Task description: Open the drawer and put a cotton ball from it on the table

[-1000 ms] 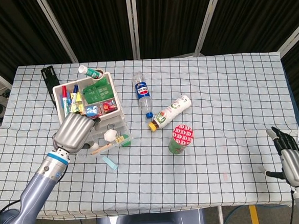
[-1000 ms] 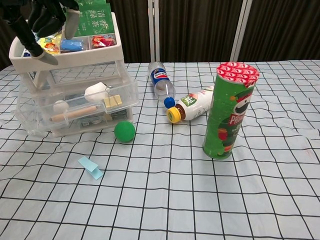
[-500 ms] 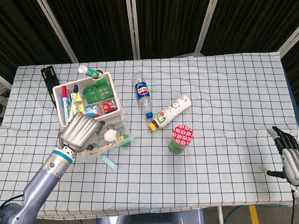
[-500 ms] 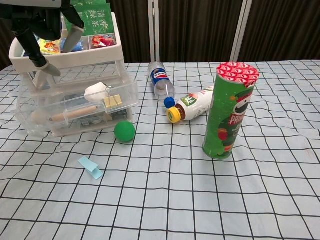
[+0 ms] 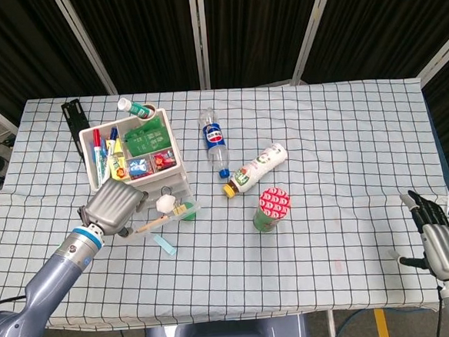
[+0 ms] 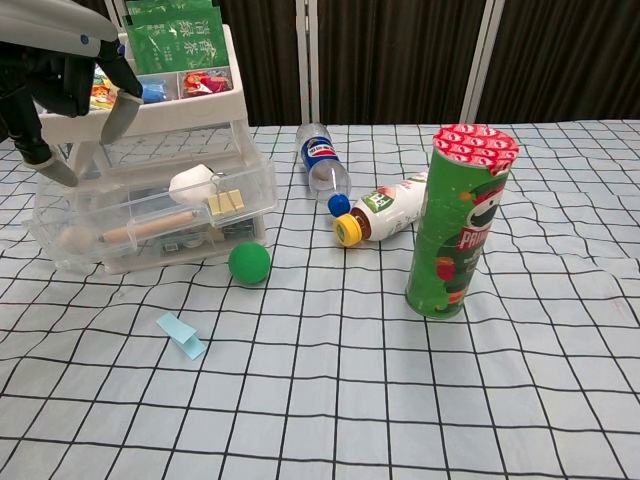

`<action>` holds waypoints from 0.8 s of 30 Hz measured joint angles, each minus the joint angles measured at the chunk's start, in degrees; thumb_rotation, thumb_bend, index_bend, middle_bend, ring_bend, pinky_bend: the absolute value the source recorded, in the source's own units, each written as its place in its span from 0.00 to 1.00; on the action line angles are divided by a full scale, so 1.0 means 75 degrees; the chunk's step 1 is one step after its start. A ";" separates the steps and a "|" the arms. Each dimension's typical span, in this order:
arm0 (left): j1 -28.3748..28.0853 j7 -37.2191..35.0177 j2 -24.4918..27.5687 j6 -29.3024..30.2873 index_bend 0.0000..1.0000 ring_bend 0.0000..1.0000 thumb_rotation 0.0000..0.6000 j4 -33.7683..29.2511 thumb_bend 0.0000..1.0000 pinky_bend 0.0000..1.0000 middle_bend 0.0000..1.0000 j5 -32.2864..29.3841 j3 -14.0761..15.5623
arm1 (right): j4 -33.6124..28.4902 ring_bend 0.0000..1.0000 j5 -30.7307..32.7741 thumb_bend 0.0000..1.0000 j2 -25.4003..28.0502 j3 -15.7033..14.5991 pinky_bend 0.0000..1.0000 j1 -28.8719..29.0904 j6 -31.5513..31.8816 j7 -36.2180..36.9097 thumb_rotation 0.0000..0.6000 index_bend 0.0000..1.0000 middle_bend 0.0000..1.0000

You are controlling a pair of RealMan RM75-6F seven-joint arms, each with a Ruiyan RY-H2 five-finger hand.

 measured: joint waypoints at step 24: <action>-0.0402 0.0385 -0.0293 0.0498 0.46 0.89 1.00 0.0057 0.04 0.82 1.00 -0.0127 0.0591 | 0.0002 0.00 0.0019 0.04 0.0016 -0.0001 0.00 0.0006 -0.0033 0.0047 1.00 0.00 0.00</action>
